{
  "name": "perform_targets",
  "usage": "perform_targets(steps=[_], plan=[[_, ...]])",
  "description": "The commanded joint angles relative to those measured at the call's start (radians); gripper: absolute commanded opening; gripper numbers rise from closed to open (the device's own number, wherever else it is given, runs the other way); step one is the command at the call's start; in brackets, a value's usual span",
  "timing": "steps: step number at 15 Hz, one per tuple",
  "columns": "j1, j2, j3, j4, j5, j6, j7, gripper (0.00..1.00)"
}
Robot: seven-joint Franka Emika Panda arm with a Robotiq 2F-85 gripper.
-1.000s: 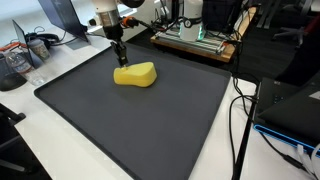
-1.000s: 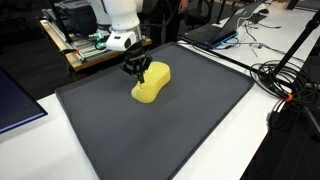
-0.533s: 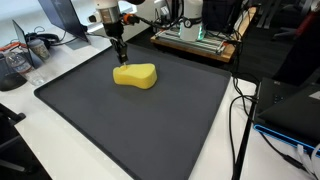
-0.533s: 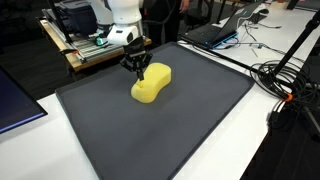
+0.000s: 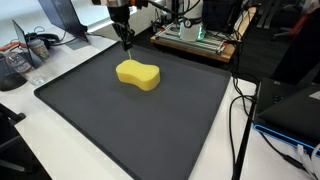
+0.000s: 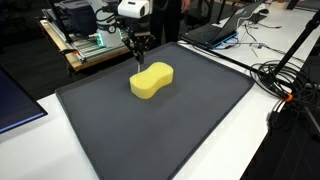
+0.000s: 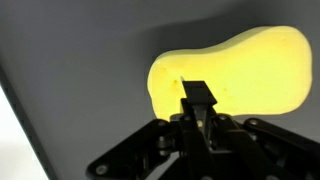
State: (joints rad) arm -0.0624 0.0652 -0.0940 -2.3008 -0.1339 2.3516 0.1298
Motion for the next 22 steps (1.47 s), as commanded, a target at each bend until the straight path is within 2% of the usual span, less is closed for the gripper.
perform_targets(steps=[1,5,10,13,18,22], plan=[[0.016,-0.123,0.022,-0.010,-0.038,-0.092,0.021,0.03],[0.012,-0.140,0.050,0.038,-0.078,-0.128,0.074,0.03],[0.013,-0.039,0.069,0.101,-0.233,-0.106,0.271,0.03],[0.028,0.032,0.065,0.133,-0.282,-0.114,0.351,0.03],[0.103,0.157,0.059,0.194,-0.386,-0.157,0.489,0.03],[0.206,0.219,0.066,0.266,-0.463,-0.301,0.611,0.03]])
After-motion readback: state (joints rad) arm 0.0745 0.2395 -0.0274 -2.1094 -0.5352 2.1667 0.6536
